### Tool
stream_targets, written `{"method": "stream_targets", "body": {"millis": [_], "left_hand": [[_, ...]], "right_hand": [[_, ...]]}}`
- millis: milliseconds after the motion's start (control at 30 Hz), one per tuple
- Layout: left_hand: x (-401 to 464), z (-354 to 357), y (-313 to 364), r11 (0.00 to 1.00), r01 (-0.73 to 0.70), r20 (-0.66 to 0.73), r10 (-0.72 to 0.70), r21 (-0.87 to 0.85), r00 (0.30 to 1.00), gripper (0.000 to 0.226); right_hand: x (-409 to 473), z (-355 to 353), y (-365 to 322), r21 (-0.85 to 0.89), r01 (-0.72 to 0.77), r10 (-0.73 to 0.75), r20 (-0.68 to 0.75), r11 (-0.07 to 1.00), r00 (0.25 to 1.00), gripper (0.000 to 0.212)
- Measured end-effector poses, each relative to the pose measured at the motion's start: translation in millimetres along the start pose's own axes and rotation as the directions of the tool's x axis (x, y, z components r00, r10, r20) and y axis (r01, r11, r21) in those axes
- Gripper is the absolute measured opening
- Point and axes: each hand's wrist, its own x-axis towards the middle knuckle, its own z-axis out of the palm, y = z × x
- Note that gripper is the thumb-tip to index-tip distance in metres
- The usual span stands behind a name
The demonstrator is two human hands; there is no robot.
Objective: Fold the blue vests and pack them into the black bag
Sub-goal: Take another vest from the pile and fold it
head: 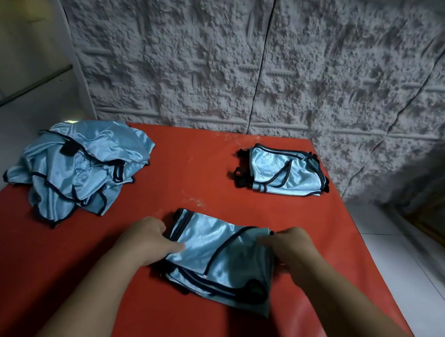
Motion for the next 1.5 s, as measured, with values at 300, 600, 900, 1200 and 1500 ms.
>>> {"method": "stream_targets", "body": {"millis": [300,600,900,1200,1500], "left_hand": [[-29,27,26,0.945,0.128,0.091,-0.105,-0.302,0.990,0.063],[-28,51,43,0.742,-0.025,0.005,0.038,-0.670,0.999,0.037],[24,31,136,0.438,-0.178,-0.113,0.171,-0.881,0.979,0.047],[136,26,245,0.394,-0.150,-0.083,0.184,-0.907,0.979,0.049],[169,66,234,0.799,-0.279,-0.313,0.120,-0.533,0.942,0.076]], "right_hand": [[1,3,10,-0.277,0.036,-0.009,0.098,0.960,0.995,0.018],[9,-30,10,-0.204,0.207,-0.142,0.291,0.957,0.946,0.017],[75,-90,-37,0.285,0.272,-0.288,0.014,0.919,0.958,0.031],[189,-139,-88,0.151,0.330,-0.287,-0.250,0.932,0.925,0.027],[226,-126,-54,-0.218,0.248,-0.318,-0.399,0.944,0.860,0.015]]}}
